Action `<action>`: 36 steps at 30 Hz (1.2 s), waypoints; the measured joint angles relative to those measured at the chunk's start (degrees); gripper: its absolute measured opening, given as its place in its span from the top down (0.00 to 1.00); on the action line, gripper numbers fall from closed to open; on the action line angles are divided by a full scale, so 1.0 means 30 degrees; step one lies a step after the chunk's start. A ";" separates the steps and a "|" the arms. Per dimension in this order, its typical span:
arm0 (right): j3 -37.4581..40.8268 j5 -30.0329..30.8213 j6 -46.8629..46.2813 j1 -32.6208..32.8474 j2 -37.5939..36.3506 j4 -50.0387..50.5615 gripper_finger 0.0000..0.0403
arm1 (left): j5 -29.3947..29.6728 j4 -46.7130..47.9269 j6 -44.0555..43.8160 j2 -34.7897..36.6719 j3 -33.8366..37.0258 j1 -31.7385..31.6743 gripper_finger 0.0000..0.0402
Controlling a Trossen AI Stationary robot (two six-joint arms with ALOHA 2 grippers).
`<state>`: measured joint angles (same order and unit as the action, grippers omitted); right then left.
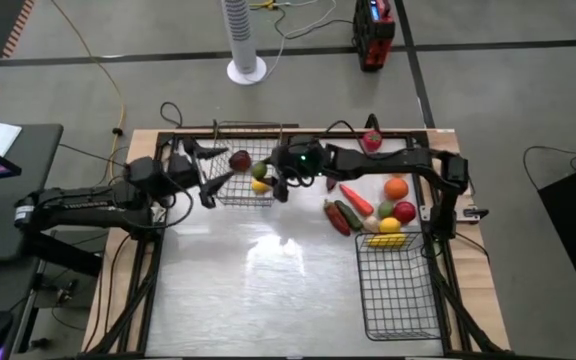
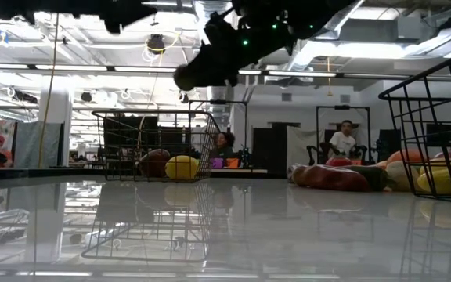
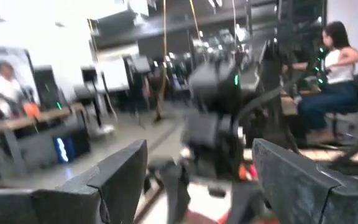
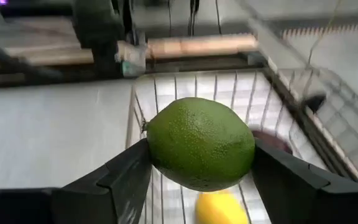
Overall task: Sort produce into baskets
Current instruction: Put the top green citrus into the wire basket, then put the top red bell pepper into the right wire basket
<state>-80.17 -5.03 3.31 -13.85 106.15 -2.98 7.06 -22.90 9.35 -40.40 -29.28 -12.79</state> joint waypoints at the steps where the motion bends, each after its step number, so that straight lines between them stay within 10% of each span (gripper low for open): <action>1: -0.0384 -0.0009 -0.0005 -0.0079 0.0057 0.0718 0.27 | -0.0090 0.0002 0.0224 -0.0057 -0.0431 -0.0085 0.31; 16: -0.0404 0.3785 0.0191 -0.0490 -0.2821 0.9670 0.15 | -0.3602 0.1936 0.1687 -0.4183 -0.4533 -0.3003 0.31; 36: 0.5926 1.0914 -0.7983 -0.3086 -0.1274 0.8878 0.15 | -0.5500 0.4080 0.1553 -0.4852 -0.4508 -0.4234 0.31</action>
<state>-62.39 27.71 -20.64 -23.10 102.33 23.66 -9.44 -10.66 14.01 -54.96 -42.81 -25.50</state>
